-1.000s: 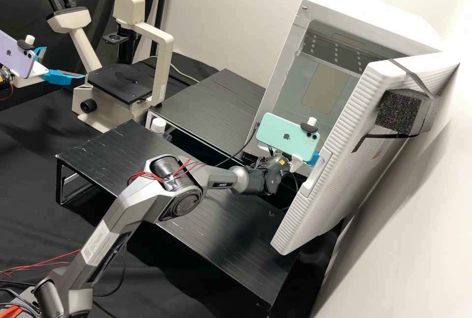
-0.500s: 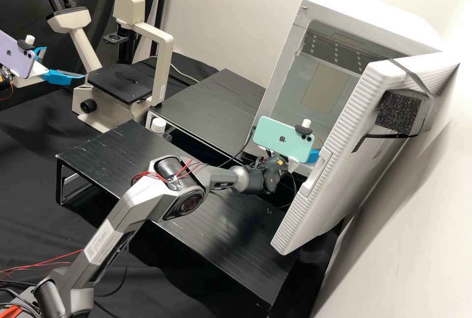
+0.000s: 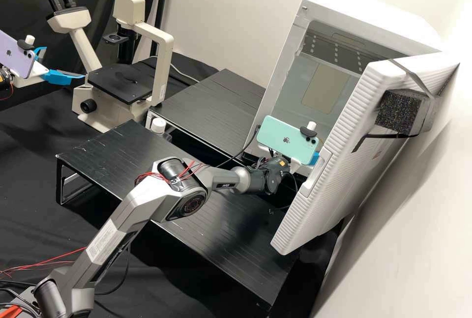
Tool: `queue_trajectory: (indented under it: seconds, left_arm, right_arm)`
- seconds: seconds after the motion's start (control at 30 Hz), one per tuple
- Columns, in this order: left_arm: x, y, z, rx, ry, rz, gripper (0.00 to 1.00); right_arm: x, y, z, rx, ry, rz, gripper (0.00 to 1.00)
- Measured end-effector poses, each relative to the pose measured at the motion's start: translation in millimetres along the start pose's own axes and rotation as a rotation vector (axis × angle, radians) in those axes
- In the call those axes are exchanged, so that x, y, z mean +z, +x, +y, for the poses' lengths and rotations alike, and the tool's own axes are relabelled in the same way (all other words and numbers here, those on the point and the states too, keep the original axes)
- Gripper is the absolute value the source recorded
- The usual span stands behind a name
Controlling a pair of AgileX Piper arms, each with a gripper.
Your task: Take out the petri dish and place it under the microscope.
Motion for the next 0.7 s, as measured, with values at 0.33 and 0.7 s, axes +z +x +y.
queue_trajectory:
  seconds: [0.33, 0.7]
  left_arm:
    - [0.0, 0.0, 0.0, 0.000, 0.000, 0.000, 1.00]
    - [0.0, 0.0, 0.0, 0.000, 0.000, 0.000, 1.00]
  right_arm:
    - [1.4, 2.9, 1.0, 0.005, 0.001, -0.009, 1.00]
    - [2.0, 3.4, 1.0, 0.007, 0.006, -0.011, 0.00]
